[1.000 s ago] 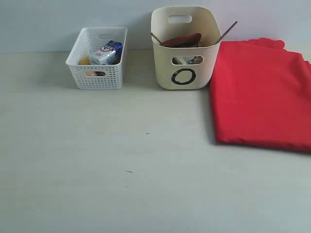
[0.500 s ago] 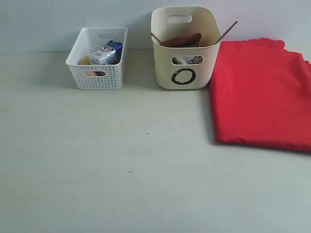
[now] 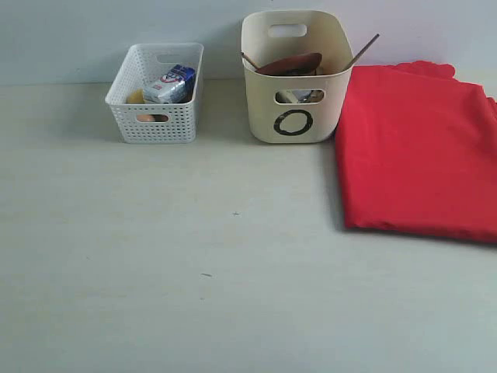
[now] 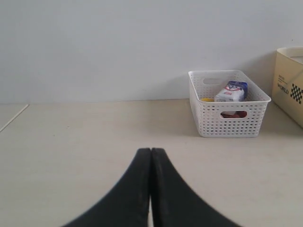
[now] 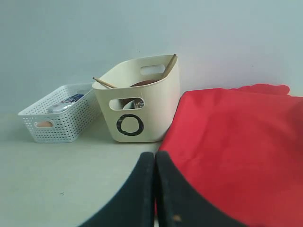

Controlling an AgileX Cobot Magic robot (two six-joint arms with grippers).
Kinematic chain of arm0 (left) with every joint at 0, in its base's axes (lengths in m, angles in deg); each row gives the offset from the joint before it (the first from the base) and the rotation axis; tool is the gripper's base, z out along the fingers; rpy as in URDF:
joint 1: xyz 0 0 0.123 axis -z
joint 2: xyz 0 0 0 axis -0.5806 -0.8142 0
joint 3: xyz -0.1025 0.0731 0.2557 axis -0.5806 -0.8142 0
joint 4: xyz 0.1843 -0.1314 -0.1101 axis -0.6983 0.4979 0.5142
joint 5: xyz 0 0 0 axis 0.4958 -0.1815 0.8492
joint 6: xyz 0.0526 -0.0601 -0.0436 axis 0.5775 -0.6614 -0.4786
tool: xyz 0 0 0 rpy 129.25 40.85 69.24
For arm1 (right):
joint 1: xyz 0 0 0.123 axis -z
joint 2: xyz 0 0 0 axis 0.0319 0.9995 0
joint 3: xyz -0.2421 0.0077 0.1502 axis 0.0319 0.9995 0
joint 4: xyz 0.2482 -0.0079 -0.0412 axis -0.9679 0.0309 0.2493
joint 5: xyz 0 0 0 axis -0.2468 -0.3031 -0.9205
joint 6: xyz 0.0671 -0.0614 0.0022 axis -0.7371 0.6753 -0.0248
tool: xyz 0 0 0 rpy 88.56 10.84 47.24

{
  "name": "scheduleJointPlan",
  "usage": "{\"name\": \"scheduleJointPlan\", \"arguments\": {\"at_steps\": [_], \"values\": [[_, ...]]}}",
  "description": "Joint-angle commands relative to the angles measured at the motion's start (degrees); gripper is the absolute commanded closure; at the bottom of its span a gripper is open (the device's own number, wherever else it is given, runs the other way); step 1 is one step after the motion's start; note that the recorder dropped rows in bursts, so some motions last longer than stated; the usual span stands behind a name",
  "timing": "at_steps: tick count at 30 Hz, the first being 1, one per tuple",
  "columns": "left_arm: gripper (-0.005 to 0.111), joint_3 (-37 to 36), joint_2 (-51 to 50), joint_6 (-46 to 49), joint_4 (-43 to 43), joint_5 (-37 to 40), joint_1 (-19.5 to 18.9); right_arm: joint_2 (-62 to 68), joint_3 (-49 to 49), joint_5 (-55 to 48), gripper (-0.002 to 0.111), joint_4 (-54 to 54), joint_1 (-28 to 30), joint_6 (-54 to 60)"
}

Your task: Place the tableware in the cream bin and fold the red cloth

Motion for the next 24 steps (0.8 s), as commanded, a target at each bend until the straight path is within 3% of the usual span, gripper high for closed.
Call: {"name": "scheduleJointPlan", "arguments": {"at_steps": [1,24], "values": [[0.106,-0.1,0.3,2.7,2.7,0.6,-0.2,-0.4,0.3,0.2,0.108,0.3,0.4,0.1],[0.106,-0.1,0.3,2.7,2.7,0.9,-0.2,-0.4,0.3,0.6,0.108,0.3,0.4,0.1]]}}
